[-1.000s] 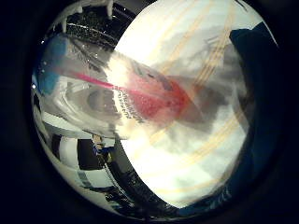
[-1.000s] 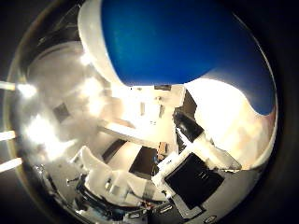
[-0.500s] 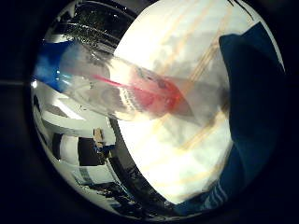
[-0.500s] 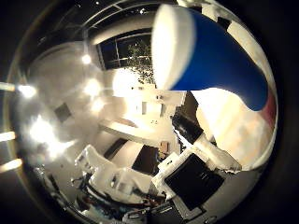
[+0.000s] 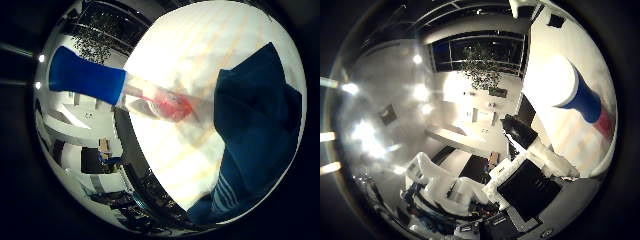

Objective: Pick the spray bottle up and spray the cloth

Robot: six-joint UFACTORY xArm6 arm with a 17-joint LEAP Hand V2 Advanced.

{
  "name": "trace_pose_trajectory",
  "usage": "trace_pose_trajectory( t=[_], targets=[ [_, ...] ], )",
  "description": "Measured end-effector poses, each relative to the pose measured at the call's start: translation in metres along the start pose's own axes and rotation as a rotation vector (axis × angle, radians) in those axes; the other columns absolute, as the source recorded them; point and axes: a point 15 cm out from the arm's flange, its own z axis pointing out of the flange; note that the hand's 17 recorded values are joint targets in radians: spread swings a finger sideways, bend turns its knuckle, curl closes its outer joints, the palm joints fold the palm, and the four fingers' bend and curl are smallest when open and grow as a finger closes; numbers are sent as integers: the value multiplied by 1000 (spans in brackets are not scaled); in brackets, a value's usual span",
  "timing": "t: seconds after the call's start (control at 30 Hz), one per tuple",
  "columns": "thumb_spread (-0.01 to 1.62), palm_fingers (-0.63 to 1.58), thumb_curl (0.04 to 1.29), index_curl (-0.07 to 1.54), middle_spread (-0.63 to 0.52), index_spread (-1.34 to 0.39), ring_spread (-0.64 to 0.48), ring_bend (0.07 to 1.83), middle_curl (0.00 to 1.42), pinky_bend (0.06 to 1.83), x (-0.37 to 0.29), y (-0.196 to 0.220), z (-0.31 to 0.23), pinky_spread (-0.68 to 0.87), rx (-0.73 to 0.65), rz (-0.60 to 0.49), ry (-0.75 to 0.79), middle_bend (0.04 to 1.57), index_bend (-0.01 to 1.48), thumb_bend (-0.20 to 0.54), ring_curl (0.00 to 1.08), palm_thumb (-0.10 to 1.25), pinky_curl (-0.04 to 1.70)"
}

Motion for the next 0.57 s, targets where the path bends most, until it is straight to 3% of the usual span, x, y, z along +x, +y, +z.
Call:
trace_pose_trajectory(
  t=[0.57],
  targets=[
    [1062,352,428,350,-31,-308,73,488,376,413,-5,73,-113,416,105,37,95,391,180,-23,233,714,292]
  ],
)
